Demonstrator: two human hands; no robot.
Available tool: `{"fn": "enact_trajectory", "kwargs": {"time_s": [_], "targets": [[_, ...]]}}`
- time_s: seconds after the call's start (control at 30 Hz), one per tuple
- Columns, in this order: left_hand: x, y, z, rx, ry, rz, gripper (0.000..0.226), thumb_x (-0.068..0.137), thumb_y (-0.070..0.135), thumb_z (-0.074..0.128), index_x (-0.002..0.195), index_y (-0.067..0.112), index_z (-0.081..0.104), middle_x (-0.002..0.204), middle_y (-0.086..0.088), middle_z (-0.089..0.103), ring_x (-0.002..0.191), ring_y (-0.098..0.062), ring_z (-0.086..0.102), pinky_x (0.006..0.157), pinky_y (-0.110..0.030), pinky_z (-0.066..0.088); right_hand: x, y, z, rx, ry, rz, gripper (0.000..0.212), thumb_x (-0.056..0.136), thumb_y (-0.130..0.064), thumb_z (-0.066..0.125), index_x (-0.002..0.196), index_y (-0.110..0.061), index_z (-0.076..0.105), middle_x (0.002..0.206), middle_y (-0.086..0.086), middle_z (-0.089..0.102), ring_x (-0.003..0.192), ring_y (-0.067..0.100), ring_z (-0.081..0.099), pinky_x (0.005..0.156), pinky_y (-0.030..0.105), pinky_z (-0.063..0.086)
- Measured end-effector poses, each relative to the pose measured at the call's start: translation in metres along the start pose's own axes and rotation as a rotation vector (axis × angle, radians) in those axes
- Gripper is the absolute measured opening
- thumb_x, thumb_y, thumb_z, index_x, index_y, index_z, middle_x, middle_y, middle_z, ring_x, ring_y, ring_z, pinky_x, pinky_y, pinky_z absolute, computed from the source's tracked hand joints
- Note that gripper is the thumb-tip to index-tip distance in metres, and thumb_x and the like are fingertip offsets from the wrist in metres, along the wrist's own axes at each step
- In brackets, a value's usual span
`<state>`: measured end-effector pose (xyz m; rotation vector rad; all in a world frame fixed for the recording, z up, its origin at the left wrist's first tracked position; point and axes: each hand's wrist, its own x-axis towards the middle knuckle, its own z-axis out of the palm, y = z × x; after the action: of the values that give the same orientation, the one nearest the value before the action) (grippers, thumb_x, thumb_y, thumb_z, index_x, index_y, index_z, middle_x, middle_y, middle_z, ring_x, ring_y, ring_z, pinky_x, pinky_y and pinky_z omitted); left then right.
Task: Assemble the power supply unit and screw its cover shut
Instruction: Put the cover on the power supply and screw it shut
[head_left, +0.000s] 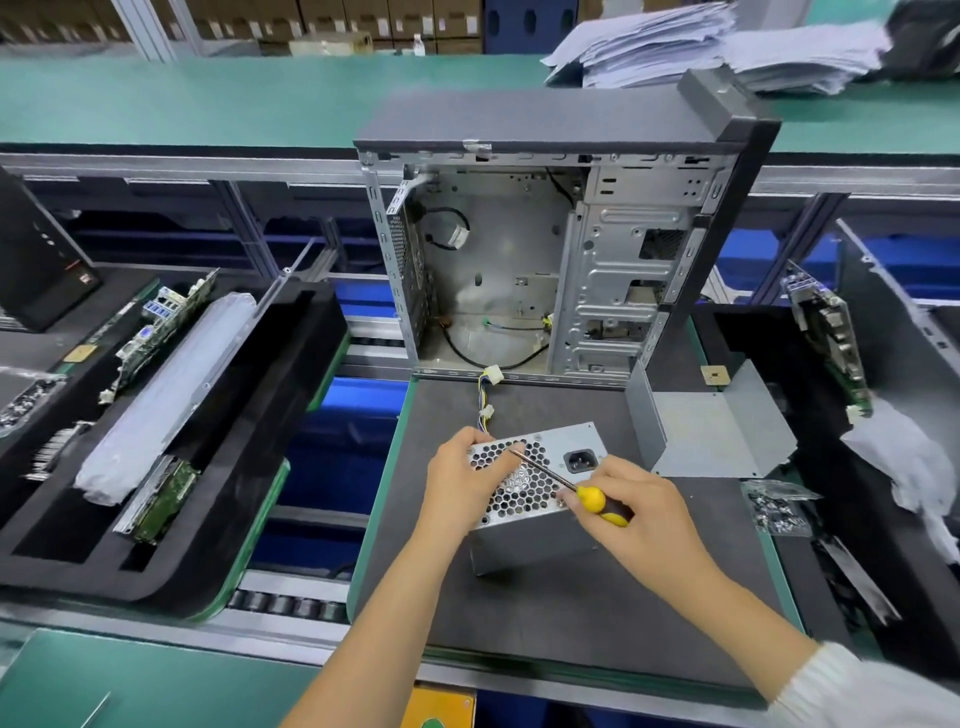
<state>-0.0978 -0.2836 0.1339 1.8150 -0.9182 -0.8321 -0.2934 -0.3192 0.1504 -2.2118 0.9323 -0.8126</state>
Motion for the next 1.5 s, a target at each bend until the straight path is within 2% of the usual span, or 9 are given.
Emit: {"fn": "enact_trajectory", "kwargs": {"time_s": [0.23, 0.4, 0.6, 0.77, 0.97, 1.07, 1.23, 1.33, 1.5], "targets": [[-0.001, -0.001, 0.000, -0.024, -0.009, 0.022, 0.020, 0.085, 0.026, 0.074, 0.090, 0.009, 0.066, 0.072, 0.003, 0.067, 0.053, 0.005, 0.055, 0.045, -0.009, 0.038, 0.017, -0.011, -0.010, -0.007, -0.189, 0.201, 0.012, 0.081, -0.032, 0.071, 0.073, -0.024, 0.070, 0.073, 0.000, 0.054, 0.060, 0.010, 0.044, 0.060, 0.036, 0.040], [-0.004, 0.000, 0.000, -0.060, -0.014, 0.017, 0.023, 0.085, 0.031, 0.075, 0.088, 0.011, 0.063, 0.072, 0.003, 0.070, 0.056, 0.003, 0.062, 0.048, -0.012, 0.044, 0.027, -0.016, -0.016, -0.015, -0.273, 0.300, 0.009, 0.077, -0.032, 0.074, 0.070, -0.033, 0.069, 0.068, -0.009, 0.063, 0.058, 0.001, 0.047, 0.060, 0.028, 0.040], [-0.004, 0.001, 0.000, -0.053, -0.015, 0.006, 0.025, 0.084, 0.033, 0.075, 0.087, 0.011, 0.062, 0.071, 0.002, 0.070, 0.055, 0.002, 0.062, 0.048, -0.012, 0.043, 0.038, -0.024, -0.021, -0.027, -0.385, 0.352, 0.007, 0.076, -0.031, 0.074, 0.071, -0.028, 0.070, 0.069, -0.002, 0.069, 0.065, 0.012, 0.056, 0.067, 0.036, 0.048], [-0.004, 0.002, -0.001, -0.049, -0.018, -0.017, 0.026, 0.084, 0.035, 0.075, 0.086, 0.012, 0.061, 0.076, -0.003, 0.071, 0.058, -0.004, 0.064, 0.050, -0.017, 0.046, 0.042, -0.023, -0.026, 0.101, -0.377, 0.381, 0.013, 0.080, -0.028, 0.073, 0.069, -0.022, 0.070, 0.070, 0.007, 0.067, 0.059, 0.009, 0.046, 0.059, 0.025, 0.039], [-0.004, 0.003, -0.001, -0.057, -0.033, -0.039, 0.028, 0.084, 0.036, 0.075, 0.086, 0.012, 0.061, 0.081, -0.007, 0.072, 0.065, -0.010, 0.066, 0.050, -0.019, 0.047, 0.053, -0.022, -0.039, 0.030, -0.401, 0.381, 0.017, 0.085, -0.031, 0.067, 0.072, -0.019, 0.068, 0.053, -0.009, 0.058, 0.045, 0.000, 0.046, 0.051, 0.016, 0.037], [-0.008, 0.005, -0.003, 0.088, 0.022, 0.094, 0.022, 0.085, 0.034, 0.074, 0.094, 0.019, 0.062, 0.100, 0.003, 0.059, 0.086, 0.000, 0.059, 0.070, -0.007, 0.041, 0.066, -0.024, -0.065, -0.160, -0.430, 0.280, 0.027, 0.087, -0.039, 0.063, 0.071, -0.018, 0.059, 0.056, -0.010, 0.049, 0.050, 0.003, 0.042, 0.051, 0.019, 0.033], [-0.020, 0.015, -0.009, 0.346, 0.091, 0.608, 0.010, 0.083, 0.025, 0.075, 0.088, 0.026, 0.066, 0.095, 0.013, 0.055, 0.098, -0.008, 0.052, 0.095, -0.029, 0.032, 0.078, -0.035, -0.102, -0.375, -0.600, 0.224, 0.017, 0.090, -0.040, 0.058, 0.092, -0.026, 0.049, 0.083, -0.009, 0.057, 0.070, 0.006, 0.050, 0.064, 0.028, 0.041], [-0.029, 0.018, -0.007, 0.297, -0.114, 0.599, 0.011, 0.079, 0.040, 0.074, 0.079, 0.030, 0.068, 0.090, 0.015, 0.058, 0.102, -0.011, 0.053, 0.100, -0.023, 0.025, 0.084, -0.047, -0.119, -0.501, -0.600, 0.147, 0.017, 0.086, -0.043, 0.063, 0.091, -0.031, 0.053, 0.083, -0.011, 0.059, 0.071, 0.006, 0.052, 0.066, 0.029, 0.044], [-0.035, 0.018, 0.003, 0.286, -0.180, 0.505, 0.010, 0.076, 0.030, 0.080, 0.077, 0.033, 0.071, 0.092, 0.017, 0.057, 0.108, -0.019, 0.050, 0.098, -0.016, 0.024, 0.086, -0.068, -0.128, -0.656, -0.643, 0.050, 0.015, 0.078, -0.046, 0.070, 0.089, -0.038, 0.061, 0.076, -0.021, 0.057, 0.072, -0.001, 0.051, 0.062, 0.024, 0.043]]}}
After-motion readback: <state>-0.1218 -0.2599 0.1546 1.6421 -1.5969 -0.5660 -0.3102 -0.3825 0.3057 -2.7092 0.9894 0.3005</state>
